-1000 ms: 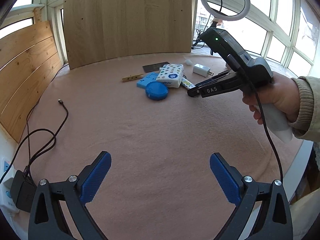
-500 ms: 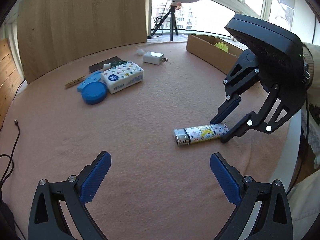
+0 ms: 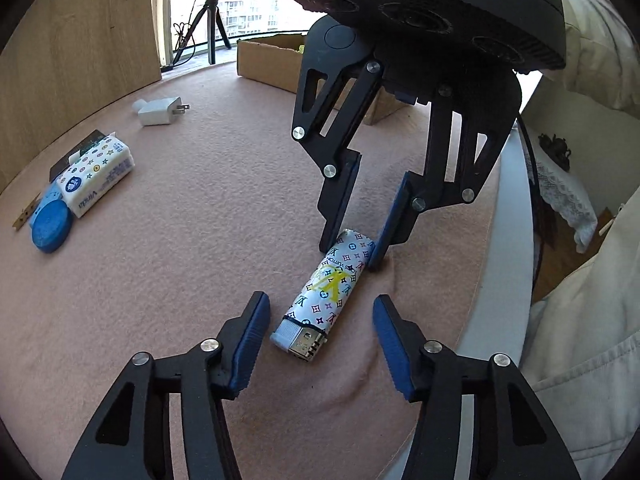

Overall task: Organize objects
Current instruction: 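Close the right gripper on the lighter while the left gripper grips its other end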

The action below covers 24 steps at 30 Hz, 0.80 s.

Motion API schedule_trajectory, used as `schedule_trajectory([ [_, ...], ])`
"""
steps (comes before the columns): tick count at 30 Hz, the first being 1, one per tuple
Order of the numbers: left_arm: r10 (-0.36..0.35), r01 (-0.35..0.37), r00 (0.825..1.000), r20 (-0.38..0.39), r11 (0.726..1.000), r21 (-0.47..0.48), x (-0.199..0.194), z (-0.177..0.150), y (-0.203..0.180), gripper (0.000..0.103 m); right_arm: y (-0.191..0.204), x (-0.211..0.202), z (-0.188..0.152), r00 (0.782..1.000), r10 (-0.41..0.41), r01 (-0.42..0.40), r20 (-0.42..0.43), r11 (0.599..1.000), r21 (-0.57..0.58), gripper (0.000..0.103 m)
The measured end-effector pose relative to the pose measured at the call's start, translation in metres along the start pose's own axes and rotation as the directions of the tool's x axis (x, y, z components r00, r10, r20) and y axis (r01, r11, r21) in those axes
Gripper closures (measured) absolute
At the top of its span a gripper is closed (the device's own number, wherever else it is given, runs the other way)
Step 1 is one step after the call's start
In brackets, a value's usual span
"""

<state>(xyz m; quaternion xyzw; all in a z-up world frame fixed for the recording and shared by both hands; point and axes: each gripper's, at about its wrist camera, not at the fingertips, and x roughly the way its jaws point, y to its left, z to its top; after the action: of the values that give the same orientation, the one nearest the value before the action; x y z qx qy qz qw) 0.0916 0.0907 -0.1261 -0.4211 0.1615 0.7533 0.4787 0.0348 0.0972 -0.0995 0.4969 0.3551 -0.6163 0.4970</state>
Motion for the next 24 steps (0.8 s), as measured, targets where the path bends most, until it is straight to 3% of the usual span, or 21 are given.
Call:
schedule_trajectory([
  [4, -0.006, 0.006, 1.0, 0.006, 1.0, -0.013, -0.002, -0.002, 0.005, 0.065, -0.002, 0.002, 0.002, 1.0, 0.015, -0.015, 0.0, 1.0, -0.012, 0.081],
  [9, -0.01, 0.01, 1.0, 0.008, 1.0, 0.013, -0.003, -0.005, 0.004, 0.066, -0.007, 0.004, 0.006, 0.999, 0.033, -0.033, 0.005, 0.999, -0.001, 0.083],
  [11, -0.007, 0.006, 1.0, 0.006, 1.0, 0.023, -0.003, -0.006, 0.004, 0.072, -0.009, 0.005, 0.01, 0.999, 0.033, -0.033, 0.001, 0.999, -0.003, 0.083],
  [24, 0.02, -0.021, 1.0, 0.023, 0.999, 0.032, -0.019, 0.009, 0.003, 0.073, -0.005, -0.006, 0.034, 1.0, -0.015, 0.015, 0.01, 1.0, -0.019, 0.082],
])
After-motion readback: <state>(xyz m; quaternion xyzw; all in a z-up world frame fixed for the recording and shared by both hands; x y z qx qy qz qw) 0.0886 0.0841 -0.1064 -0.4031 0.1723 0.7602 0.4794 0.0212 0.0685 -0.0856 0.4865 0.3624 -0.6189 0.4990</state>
